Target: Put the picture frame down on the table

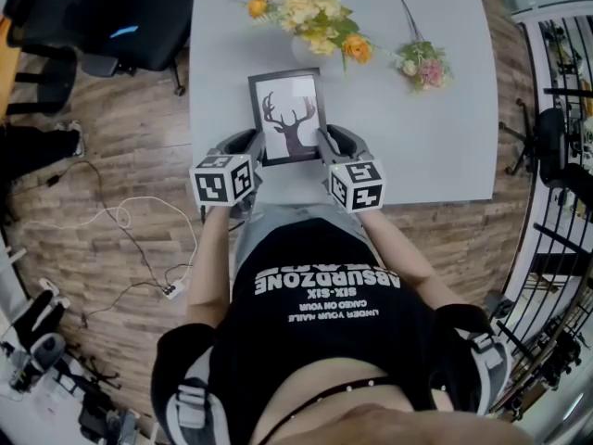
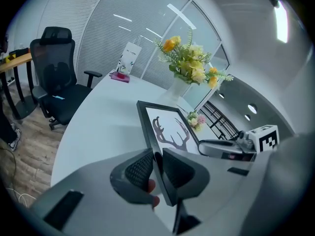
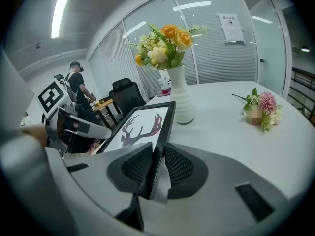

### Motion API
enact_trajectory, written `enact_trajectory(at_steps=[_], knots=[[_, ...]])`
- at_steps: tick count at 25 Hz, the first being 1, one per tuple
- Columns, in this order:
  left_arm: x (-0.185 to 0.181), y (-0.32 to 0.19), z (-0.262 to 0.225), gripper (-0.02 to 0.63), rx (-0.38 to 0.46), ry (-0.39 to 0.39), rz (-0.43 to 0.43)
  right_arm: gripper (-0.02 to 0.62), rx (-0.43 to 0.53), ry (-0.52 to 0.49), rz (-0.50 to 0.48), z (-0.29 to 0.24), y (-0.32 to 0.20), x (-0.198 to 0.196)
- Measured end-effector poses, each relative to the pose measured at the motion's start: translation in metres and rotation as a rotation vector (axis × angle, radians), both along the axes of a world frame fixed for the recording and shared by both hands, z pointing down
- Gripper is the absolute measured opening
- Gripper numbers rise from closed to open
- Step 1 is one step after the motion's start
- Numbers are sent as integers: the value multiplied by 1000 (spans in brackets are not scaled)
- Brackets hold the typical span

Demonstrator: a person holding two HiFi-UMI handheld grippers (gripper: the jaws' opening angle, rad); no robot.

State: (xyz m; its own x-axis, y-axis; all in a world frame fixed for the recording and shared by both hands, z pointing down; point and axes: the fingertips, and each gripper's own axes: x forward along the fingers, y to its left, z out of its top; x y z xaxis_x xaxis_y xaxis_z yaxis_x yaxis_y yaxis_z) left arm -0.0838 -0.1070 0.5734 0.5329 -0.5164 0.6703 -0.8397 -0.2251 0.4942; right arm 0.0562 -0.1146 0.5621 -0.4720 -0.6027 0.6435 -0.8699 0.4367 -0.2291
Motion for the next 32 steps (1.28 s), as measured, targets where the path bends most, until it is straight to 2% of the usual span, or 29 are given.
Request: enact_trajectory(at_steps=[16,27,32], knots=[[-6,-10,33,75,-74,11,-5,92,-47,-6,-1,29,-10,-6],[-8,-16,54,75,-126,39,-61,92,-53,19,12,49,-16,-8],[-7,-16,61,74,-160,87,-115,92,-62,28,16,56,-15,-6]])
